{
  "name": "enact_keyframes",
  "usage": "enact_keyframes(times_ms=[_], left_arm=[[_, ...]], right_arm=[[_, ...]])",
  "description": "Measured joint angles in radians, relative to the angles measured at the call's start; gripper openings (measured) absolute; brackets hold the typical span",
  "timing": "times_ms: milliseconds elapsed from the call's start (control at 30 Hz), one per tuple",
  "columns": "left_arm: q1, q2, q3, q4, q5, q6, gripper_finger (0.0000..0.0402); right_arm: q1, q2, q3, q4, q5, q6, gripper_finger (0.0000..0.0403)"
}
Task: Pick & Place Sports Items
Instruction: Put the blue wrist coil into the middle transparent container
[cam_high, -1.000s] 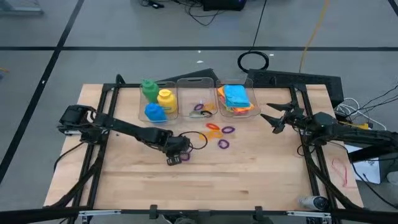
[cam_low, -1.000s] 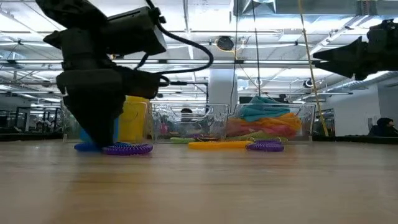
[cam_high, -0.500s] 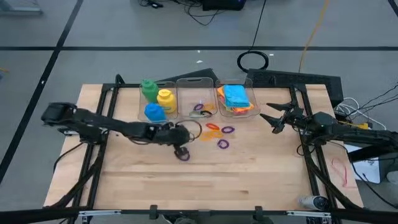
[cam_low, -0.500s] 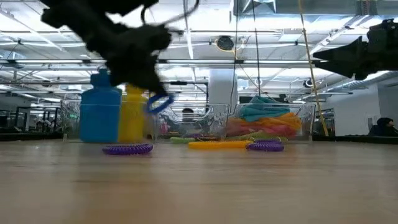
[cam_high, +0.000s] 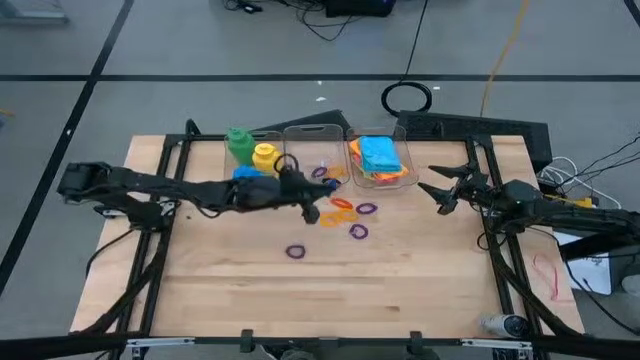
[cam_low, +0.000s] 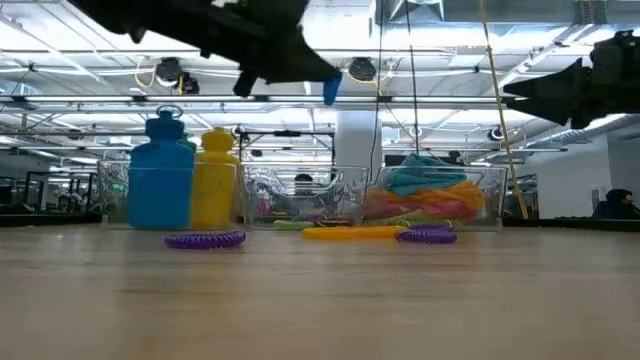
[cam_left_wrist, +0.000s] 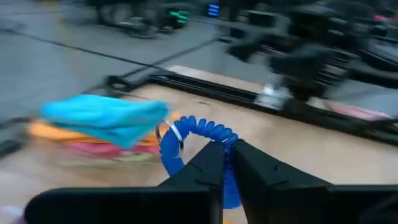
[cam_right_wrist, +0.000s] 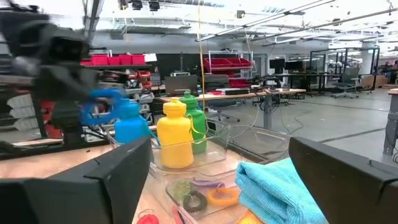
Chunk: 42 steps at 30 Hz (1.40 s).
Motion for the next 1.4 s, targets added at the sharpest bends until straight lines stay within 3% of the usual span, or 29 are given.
enact_keyframes(times_ms=[167,533,1400], left_arm=[[0.069,-0.001,0.001,-0.088,-0.065,-0.067,0.0016],[0.151,-0.001,0.002,-0.328,-0.077,-0.268,0.0016],[0.155,-0.002,0.003,-0.335,-0.081,-0.277,0.0017]], right_arm=[[0.0,0.0,0.0,0.0,0.0,0.0,0.029],[0.0,0.0,0.0,0.0,0.0,0.0,0.029],[0.0,0.0,0.0,0.0,0.0,0.0,0.029]])
